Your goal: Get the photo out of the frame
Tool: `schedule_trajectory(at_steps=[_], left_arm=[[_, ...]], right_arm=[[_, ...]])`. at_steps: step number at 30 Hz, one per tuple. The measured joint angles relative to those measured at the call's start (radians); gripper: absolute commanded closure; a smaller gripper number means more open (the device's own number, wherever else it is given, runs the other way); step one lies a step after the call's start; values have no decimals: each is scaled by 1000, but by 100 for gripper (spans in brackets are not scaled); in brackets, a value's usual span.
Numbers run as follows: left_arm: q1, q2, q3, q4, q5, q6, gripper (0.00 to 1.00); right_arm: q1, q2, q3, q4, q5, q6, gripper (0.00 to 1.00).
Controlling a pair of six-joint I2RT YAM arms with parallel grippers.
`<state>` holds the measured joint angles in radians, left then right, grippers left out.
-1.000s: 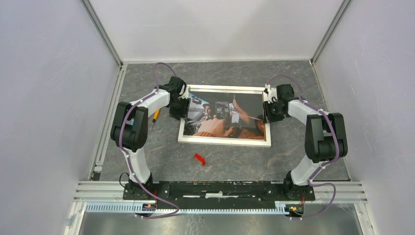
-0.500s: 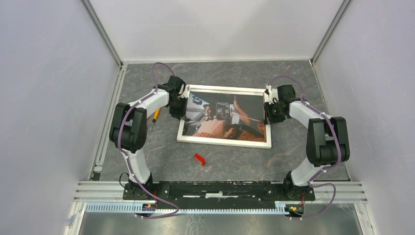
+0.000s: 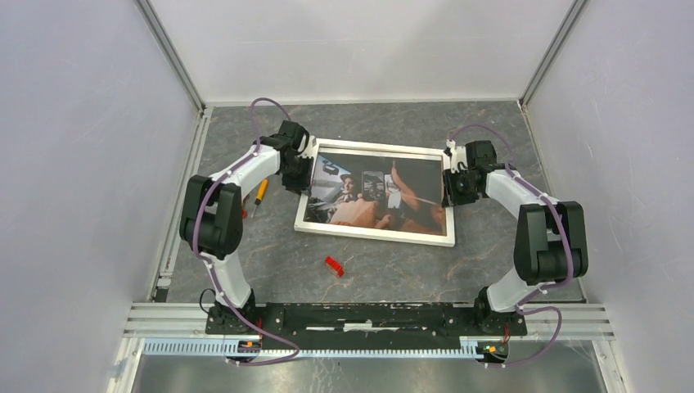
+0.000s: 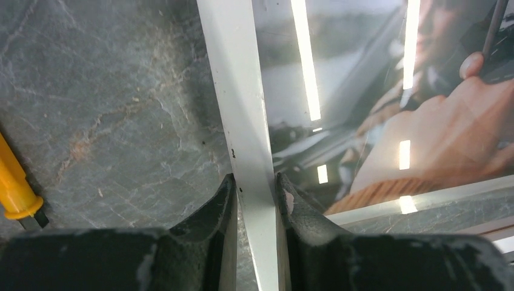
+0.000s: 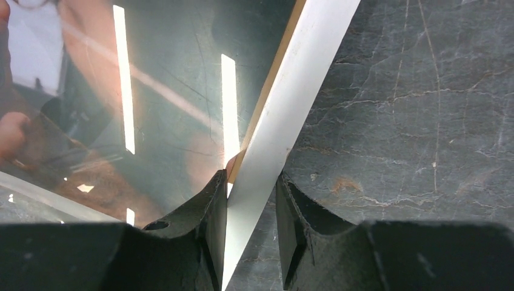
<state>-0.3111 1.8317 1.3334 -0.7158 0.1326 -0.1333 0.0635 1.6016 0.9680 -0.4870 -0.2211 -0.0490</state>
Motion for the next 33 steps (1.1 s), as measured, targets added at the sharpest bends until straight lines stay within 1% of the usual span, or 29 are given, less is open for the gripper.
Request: schedule_trajectory(at_steps=[5, 10, 14, 18, 23, 26, 33], left_arm=[[0, 59, 61, 2, -2, 1, 98], [-1, 111, 70, 19, -7, 2, 98], [0, 126, 77, 21, -8, 2, 98], [0, 103, 64, 39, -3, 2, 98], [-1, 33, 40, 40, 22, 1, 98], [-1, 42, 40, 49, 25, 0, 98], [2, 92, 42, 33, 23, 1, 98]], right_arm=[[0, 27, 10, 24, 26, -2, 100], [0, 110, 48, 45, 38, -13, 100], [0, 111, 60, 60, 39, -28, 100], [0, 75, 50, 58, 40, -32, 100], [6, -45, 24, 45, 67, -32, 100], [18, -71, 19, 75, 96, -48, 100], [56, -72, -31, 108, 137, -69, 100]])
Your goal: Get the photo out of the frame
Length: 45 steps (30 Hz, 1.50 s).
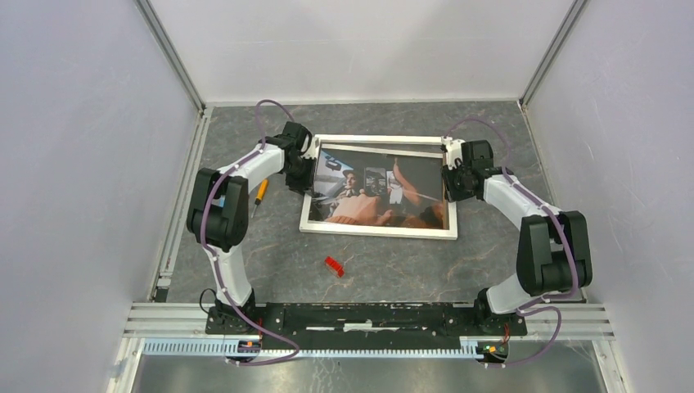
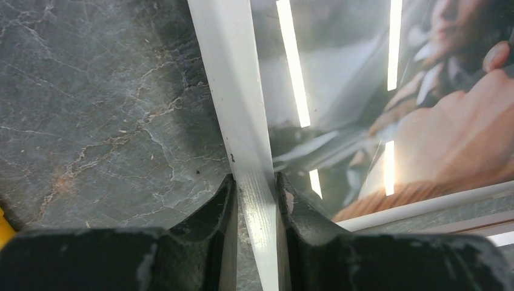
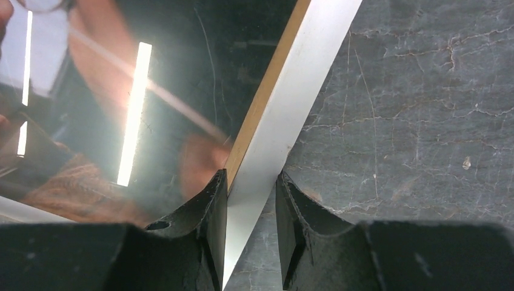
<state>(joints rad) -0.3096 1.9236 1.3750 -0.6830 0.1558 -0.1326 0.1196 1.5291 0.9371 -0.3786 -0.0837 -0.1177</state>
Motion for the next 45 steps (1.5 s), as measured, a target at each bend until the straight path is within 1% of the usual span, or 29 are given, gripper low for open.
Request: schedule_trajectory(at_steps=[4, 7, 14, 17, 18, 19, 20, 21, 23, 26, 27, 29, 31, 32, 33, 36, 39, 42, 45], left_arm=[[0, 0, 13, 0, -4, 0, 98], [0, 2, 46, -8, -22, 2, 98], [-2, 58, 156, -24, -61, 16, 98], [-2, 98, 197, -22, -73, 18, 98], [-1, 110, 207, -22, -76, 18, 98], [0, 124, 220, -21, -79, 18, 98], [0, 138, 233, -21, -81, 19, 95], [0, 148, 243, -21, -84, 21, 89], [0, 169, 259, -23, -91, 22, 65], [0, 185, 277, -31, -93, 37, 41], [0, 185, 278, -29, -88, 59, 31], [-2, 170, 274, -17, -70, 110, 16], [-3, 127, 243, 3, -55, 166, 4], [-5, 84, 209, 12, -40, 204, 0], [-5, 47, 184, 13, -23, 236, 0], [-8, -99, 109, 19, 64, 356, 0], [-33, -207, 47, 41, 142, 476, 0], [-103, -259, -29, 80, 183, 577, 0], [-214, -268, -134, 136, 198, 679, 0]], right_arm=[[2, 16, -3, 11, 15, 0, 100], [3, 59, 3, 23, 16, 2, 100], [0, 186, 114, 8, 26, 0, 100], [-6, 229, 177, 4, 36, -2, 97], [-7, 240, 192, 3, 37, -2, 94], [-8, 251, 203, 3, 38, -3, 89], [-9, 263, 214, 2, 40, -3, 82], [-9, 272, 221, 0, 40, -3, 76], [-10, 291, 232, -5, 40, -1, 62], [-11, 299, 243, -13, 35, -5, 39], [-13, 299, 246, -17, 27, -11, 32], [-20, 298, 254, -38, 6, -35, 21], [-34, 291, 258, -58, -25, -61, 13], [-51, 281, 258, -73, -54, -77, 12], [-56, 277, 258, -87, -73, -88, 10], [-131, 192, 246, -116, -159, -120, 9], [-176, 89, 187, -133, -235, -146, 9], [-179, 36, 100, -149, -304, -167, 10], [-174, 38, -5, -174, -351, -176, 13]])
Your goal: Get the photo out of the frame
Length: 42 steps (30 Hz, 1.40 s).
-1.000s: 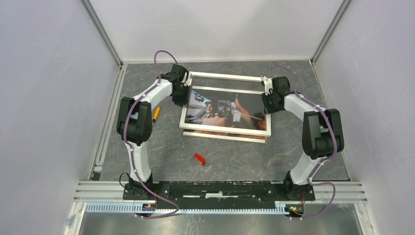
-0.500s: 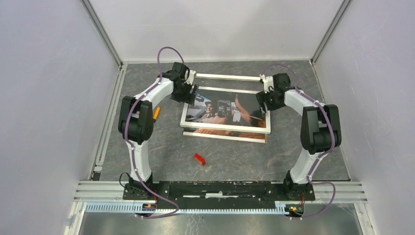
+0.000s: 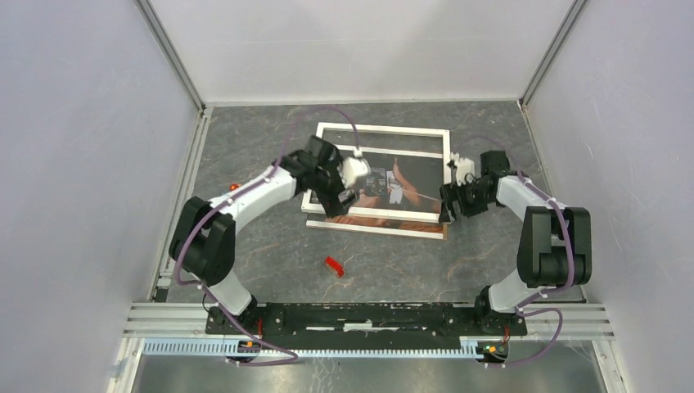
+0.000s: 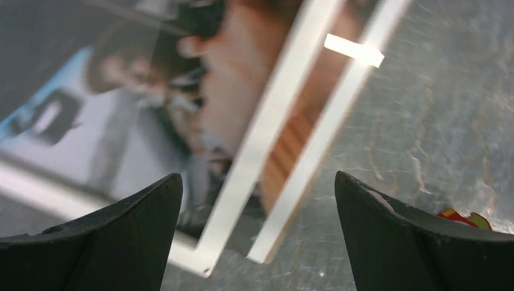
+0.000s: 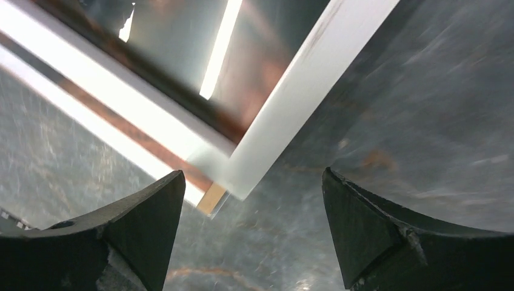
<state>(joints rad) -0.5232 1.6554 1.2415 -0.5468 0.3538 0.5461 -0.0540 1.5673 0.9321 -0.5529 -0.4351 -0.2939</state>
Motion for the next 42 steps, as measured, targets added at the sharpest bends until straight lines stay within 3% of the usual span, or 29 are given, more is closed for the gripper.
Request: schedule_trajectory(at_steps=[5, 9, 21, 36, 42], left_arm=[[-154, 5, -96, 49, -7, 115, 0], [-209, 36, -96, 114, -26, 157, 0], [-287, 117, -97, 226, -125, 217, 0], [-297, 183, -90, 241, -187, 238, 0], [-297, 201, -63, 231, -195, 237, 8]], right_arm=[[-13, 6, -61, -27, -52, -6, 20], [-26, 14, -64, -27, -74, -8, 22], [-57, 21, -66, -32, -134, -6, 20], [-83, 21, -66, -40, -142, -2, 19], [-86, 23, -66, -42, -145, -3, 19]])
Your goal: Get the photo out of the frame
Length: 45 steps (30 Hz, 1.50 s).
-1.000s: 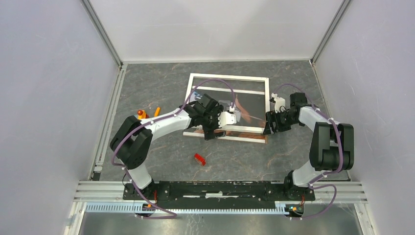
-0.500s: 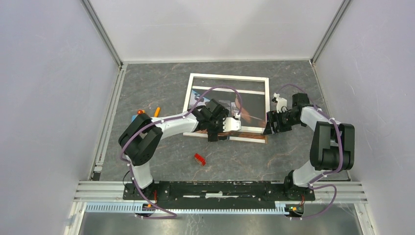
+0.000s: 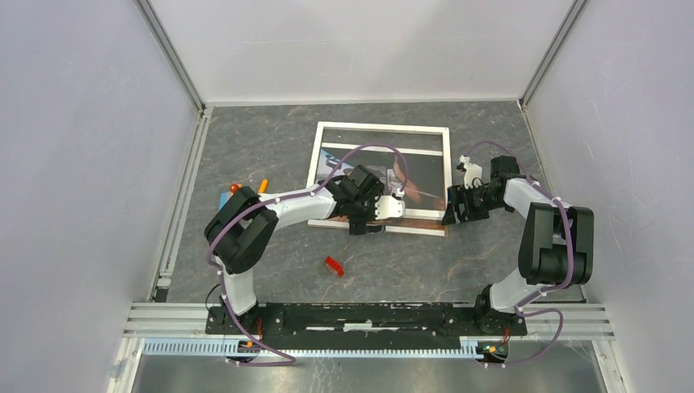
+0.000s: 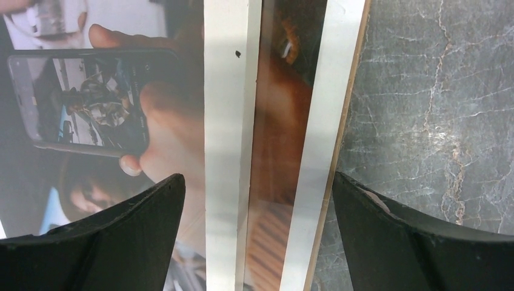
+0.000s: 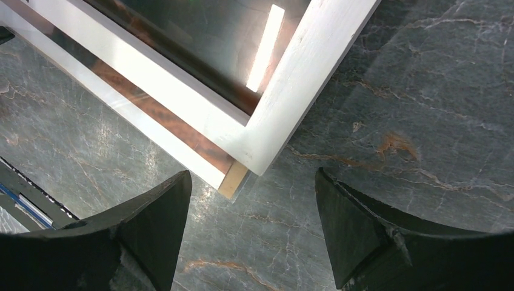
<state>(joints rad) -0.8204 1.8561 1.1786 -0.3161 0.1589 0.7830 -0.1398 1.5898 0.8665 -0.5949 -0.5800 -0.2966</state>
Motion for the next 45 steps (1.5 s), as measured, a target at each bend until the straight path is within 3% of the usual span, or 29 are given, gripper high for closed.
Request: schedule_trajectory(at_steps=[7, 11, 21, 30, 45], left_arm=[[5, 17, 82, -55, 30, -5, 21], [20, 45, 141, -61, 42, -16, 23], [43, 66, 163, -109, 78, -16, 0], [8, 77, 180, -95, 52, -23, 0], [-167, 286, 467, -69, 35, -193, 0]], right_arm=[[-1, 3, 1, -1, -7, -1, 19], [-1, 3, 1, -1, -8, -1, 19], [-2, 4, 1, -2, -10, -7, 20], [-3, -15, -21, 21, 8, -7, 22], [-115, -25, -26, 5, 4, 5, 22]])
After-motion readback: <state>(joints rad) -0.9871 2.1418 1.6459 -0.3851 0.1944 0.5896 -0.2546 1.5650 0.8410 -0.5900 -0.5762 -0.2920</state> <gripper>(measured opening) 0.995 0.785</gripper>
